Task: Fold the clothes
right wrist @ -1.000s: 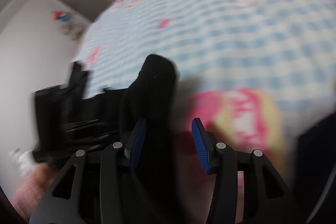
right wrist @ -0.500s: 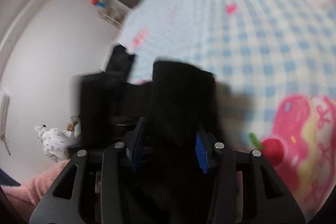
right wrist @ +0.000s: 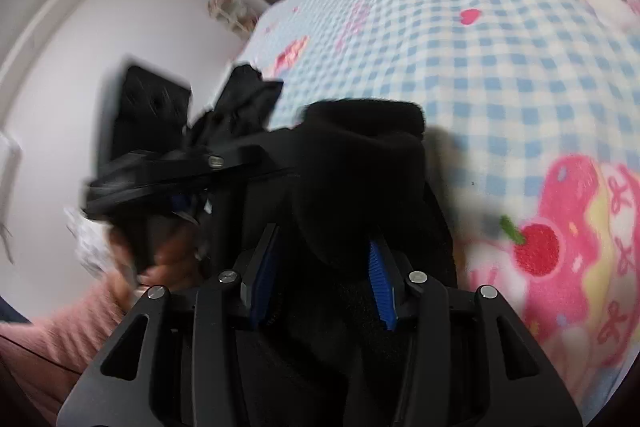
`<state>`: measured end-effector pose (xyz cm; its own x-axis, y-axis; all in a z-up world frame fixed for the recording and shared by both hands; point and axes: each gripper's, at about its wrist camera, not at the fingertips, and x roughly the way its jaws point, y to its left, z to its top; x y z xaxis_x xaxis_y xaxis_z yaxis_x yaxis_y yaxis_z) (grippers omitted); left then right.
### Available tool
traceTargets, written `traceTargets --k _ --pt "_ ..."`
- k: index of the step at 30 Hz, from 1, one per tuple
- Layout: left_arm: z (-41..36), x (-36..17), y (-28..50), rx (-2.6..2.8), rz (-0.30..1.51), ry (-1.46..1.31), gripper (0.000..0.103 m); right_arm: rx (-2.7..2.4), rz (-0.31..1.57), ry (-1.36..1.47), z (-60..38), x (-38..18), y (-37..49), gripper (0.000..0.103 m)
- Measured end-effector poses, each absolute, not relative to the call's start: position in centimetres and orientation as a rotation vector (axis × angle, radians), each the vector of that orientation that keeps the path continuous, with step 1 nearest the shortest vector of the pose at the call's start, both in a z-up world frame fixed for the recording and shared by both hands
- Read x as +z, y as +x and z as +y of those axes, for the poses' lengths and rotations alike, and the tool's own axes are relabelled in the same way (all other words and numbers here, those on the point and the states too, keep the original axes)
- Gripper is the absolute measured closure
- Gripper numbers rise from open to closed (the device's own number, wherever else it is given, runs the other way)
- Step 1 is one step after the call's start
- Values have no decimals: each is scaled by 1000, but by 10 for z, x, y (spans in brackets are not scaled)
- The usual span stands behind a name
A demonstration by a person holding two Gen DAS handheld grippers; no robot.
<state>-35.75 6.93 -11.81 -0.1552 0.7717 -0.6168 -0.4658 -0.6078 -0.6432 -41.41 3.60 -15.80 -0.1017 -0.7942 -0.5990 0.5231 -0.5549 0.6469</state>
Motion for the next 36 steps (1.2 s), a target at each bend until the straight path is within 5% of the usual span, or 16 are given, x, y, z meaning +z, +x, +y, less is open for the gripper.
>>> traceTargets --k 2,6,8,11,15,18,19,21,22,24,27,30,36 --pt "86 -112 -350 1945 -261 -1262 91 -1829 -257 1233 28 -155 -409 59" --pt "86 -113 -357 2042 -215 -1285 92 -1871 -170 1206 51 -142 -398 57" --pt "76 -121 -365 2051 -247 -1302 92 -1971 -179 1190 71 -131 -397 42" --pt "57 -130 -368 2032 -324 -1294 92 -2137 -313 1303 96 -151 -416 35" --pt "44 -135 -367 2020 -372 -1281 92 -1732 -576 1385 91 -196 -428 35" --pt "42 -135 -371 1998 -403 -1282 90 -1734 -534 1324 80 -191 -421 31" --pt "42 -135 -372 1988 -416 -1280 88 -1749 -514 1302 77 -188 -419 32" --pt "42 -132 -374 1983 -444 -1274 74 -1783 -460 1267 73 -182 -415 54" --pt "37 -129 -374 1986 -466 -1255 64 -1802 -424 1254 71 -179 -414 75" --pt "26 -123 -372 1990 -509 -1217 62 -1867 -396 1255 73 -175 -415 91" --pt "3 -119 -370 2043 -505 -1211 61 -2000 -394 1247 90 -165 -417 95" --pt "-14 -130 -373 2156 -374 -1301 59 -2357 -109 1267 107 -142 -412 96" --pt "-66 -120 -375 2242 -532 -1287 56 -2549 478 1312 82 -155 -396 95"
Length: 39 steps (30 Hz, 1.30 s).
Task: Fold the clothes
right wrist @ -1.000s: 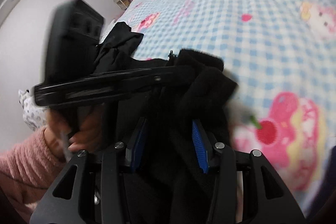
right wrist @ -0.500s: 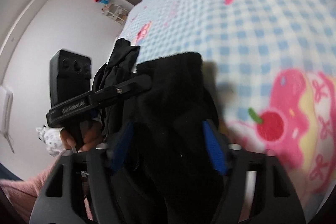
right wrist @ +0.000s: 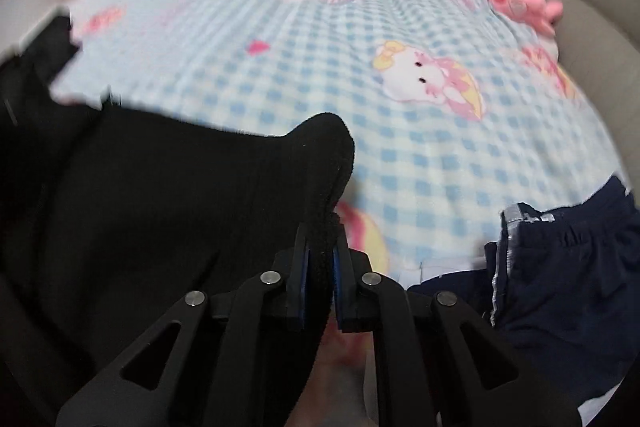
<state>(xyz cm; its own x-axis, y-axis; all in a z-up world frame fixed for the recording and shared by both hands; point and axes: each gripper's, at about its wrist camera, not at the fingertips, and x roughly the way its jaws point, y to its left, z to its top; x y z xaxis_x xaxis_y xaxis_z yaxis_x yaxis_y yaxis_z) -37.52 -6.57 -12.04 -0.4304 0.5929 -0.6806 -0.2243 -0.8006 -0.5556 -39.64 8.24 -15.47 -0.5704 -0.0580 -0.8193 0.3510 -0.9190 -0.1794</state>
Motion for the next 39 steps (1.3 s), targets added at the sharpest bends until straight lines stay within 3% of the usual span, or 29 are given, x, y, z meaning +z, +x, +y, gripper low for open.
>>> traceTargets --k 2,3,4,5,6,11,12,13,14,16,17,22,24,25,26,28,31,37,39 --pt "-90 -104 -372 2343 -521 -1244 42 -2544 366 1305 91 -152 -397 83" --pt "-104 -96 -371 2408 -499 -1239 41 -2549 253 1317 93 -152 -404 77" --pt "-117 -98 -374 2430 -468 -1277 38 -2553 137 1327 95 -153 -412 60" --pt "-131 -99 -378 2452 -436 -1316 36 -2529 20 1366 99 -157 -422 37" --pt "-140 -107 -384 2426 -429 -1379 36 -2498 -98 1406 103 -162 -433 30" --pt "-152 -158 -406 2211 -520 -1572 36 -2270 -434 1615 110 -205 -480 26" --pt "-146 -162 -410 2193 -524 -1558 37 -2258 -469 1608 111 -206 -486 26" --pt "-140 -165 -414 2175 -529 -1544 39 -2247 -502 1600 112 -206 -492 33" --pt "-137 -164 -416 2201 -512 -1516 54 -2231 -526 1575 112 -203 -496 58" --pt "-128 -159 -423 2239 -458 -1490 83 -2214 -512 1506 110 -190 -501 91" --pt "-123 -155 -427 2251 -422 -1491 87 -2216 -460 1479 105 -179 -501 93" --pt "-101 -139 -443 2332 -172 -1498 85 -2372 -176 1375 91 -140 -487 94" --pt "-104 -145 -448 2296 -160 -1567 72 -2366 -151 1397 89 -146 -489 94" --pt "-106 -150 -450 2261 -175 -1607 45 -2324 -169 1433 88 -155 -493 93" --pt "-108 -160 -452 2197 -225 -1647 51 -2281 -187 1467 86 -164 -496 86" --pt "-104 -147 -442 2272 -162 -1583 88 -2209 -239 1528 83 -179 -499 76" --pt "-97 -117 -418 2371 -72 -1438 90 -2251 -240 1433 80 -164 -489 96" --pt "-73 -14 -318 2403 159 -1003 90 -2178 -245 1076 86 -60 -410 96" --pt "-72 11 -268 2397 236 -906 90 -2162 -144 973 85 -31 -365 96"
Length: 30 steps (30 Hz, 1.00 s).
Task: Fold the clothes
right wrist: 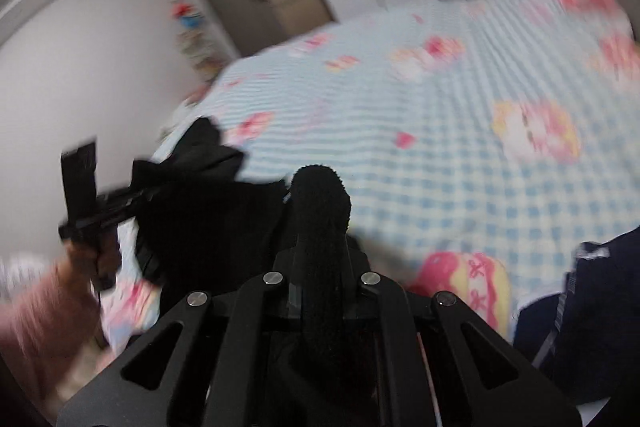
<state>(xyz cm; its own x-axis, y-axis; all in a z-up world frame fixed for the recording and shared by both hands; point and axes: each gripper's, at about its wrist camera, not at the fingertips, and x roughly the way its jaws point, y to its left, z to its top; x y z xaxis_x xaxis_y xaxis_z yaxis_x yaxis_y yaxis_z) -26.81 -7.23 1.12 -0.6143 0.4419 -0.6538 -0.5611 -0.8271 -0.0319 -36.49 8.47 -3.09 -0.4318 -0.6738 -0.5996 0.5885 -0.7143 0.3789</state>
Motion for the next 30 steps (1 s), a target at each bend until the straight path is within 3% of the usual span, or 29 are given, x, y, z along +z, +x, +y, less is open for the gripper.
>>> traceTargets --k 3,5,9,12,16,19,22,27,30 --pt "-89 31 -196 2492 307 -770 90 -2146 14 855 85 -7 -289 96" --pt "-97 32 -136 2602 449 -615 91 -2159 99 799 91 -5 -242 96" --pt "-117 5 -68 2617 496 -696 91 -2216 328 745 103 -34 -163 96" --pt "-135 -33 -45 2607 473 -874 91 -2241 342 836 121 -65 -138 96" --pt "-144 -63 -29 2597 482 -990 90 -2307 217 940 153 -85 -132 96" --pt "-144 -71 -21 2608 506 -1005 81 -2320 167 989 168 -94 -121 88" --pt "-160 -60 -13 2589 306 -1044 62 -2286 85 1078 178 -104 -114 76" --pt "-191 -38 4 2492 -17 -1012 57 -2326 -111 1032 207 -87 -96 74" --pt "-199 -28 12 2446 -160 -996 56 -2356 -206 943 212 -60 -103 63"
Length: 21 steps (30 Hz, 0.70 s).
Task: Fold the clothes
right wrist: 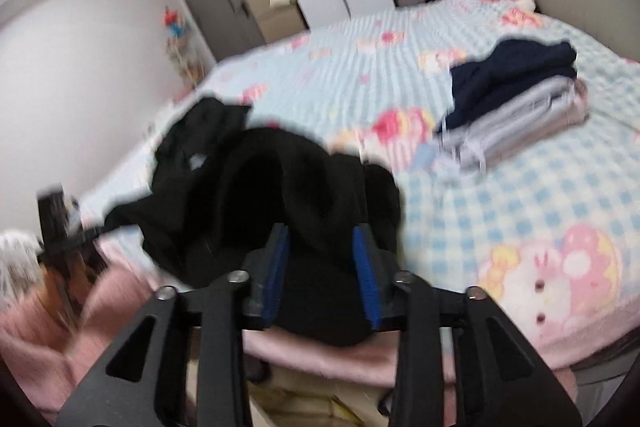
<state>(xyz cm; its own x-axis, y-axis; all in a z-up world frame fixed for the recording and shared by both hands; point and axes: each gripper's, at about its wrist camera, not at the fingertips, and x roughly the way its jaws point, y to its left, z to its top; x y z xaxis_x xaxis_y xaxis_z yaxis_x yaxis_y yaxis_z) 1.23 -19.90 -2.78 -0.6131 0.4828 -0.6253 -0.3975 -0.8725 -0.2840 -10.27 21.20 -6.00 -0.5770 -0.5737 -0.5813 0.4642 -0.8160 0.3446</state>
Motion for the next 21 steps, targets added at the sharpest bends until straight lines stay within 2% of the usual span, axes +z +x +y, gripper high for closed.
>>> traceTargets --k 3,4,5,6,8,9,10,11,13,15,18,21 --pt "-194 -15 8 2423 -270 -899 55 -2412 -230 861 206 -34 -119 54" --pt "-193 -10 5 2410 -309 -865 48 -2432 -248 845 203 -28 -125 52" --pt "-183 -22 -6 2378 -350 -862 31 -2451 -267 828 200 -23 -132 49" --pt "-178 -29 -15 2385 -375 -882 25 -2448 -313 861 196 -28 -143 48" --pt "-168 -43 -34 2398 -425 -921 26 -2433 -411 935 188 -39 -167 48" --pt "-161 -52 -39 2423 -438 -939 30 -2418 -445 1003 182 -51 -176 48" --pt "-151 -64 -45 2425 -423 -998 40 -2408 -470 1053 180 -62 -181 51" --pt "-141 -77 -51 2426 -408 -1058 42 -2392 -511 1086 177 -75 -180 55" --pt "-127 -95 -54 2474 -332 -1180 42 -2369 -567 1132 172 -97 -175 56" --pt "-116 -108 -46 2549 -205 -1216 42 -2392 -519 1176 171 -115 -161 56" --pt "-108 -104 -33 2597 -107 -1193 40 -2416 -465 1247 181 -138 -141 55" --pt "-96 -79 -20 2615 -92 -1102 43 -2435 -521 1238 198 -138 -126 54"
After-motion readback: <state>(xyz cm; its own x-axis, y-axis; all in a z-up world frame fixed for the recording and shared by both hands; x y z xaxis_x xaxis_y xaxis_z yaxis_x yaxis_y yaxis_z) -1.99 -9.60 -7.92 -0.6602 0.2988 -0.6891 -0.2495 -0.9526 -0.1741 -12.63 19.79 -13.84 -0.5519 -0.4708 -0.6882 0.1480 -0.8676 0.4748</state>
